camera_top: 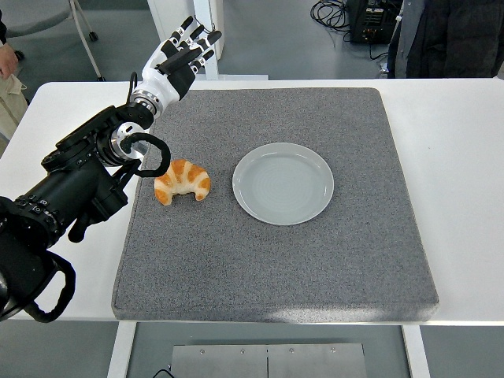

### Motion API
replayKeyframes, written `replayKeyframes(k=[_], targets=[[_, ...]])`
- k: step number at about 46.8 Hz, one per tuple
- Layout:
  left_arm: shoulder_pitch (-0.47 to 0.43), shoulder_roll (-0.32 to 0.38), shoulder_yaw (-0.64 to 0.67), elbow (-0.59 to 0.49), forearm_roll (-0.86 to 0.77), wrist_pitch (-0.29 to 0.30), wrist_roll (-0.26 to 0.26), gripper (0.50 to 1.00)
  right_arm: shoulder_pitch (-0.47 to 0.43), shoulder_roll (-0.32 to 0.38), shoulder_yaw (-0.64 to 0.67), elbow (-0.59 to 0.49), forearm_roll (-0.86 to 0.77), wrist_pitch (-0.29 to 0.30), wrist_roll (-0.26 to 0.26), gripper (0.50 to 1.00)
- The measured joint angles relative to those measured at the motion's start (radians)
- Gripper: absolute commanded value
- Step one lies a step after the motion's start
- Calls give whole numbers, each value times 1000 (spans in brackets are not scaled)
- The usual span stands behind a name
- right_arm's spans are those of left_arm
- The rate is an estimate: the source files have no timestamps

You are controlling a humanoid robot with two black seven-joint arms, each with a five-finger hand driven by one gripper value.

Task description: Place the bread on the plate

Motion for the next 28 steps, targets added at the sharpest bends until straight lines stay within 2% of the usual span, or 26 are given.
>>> replayKeyframes(k=[5,10,18,28], targets=[[0,28,5,-52,8,-1,3,1000,0,0,0,0,0,0,0,1000],[9,71,8,-148,12,10,7,1000,0,0,0,0,0,0,0,1000],[13,145,91,-284,13,82,5,1000,0,0,0,0,0,0,0,1000],[1,218,179,-388,69,122,3,1000,0,0,0,0,0,0,0,1000]])
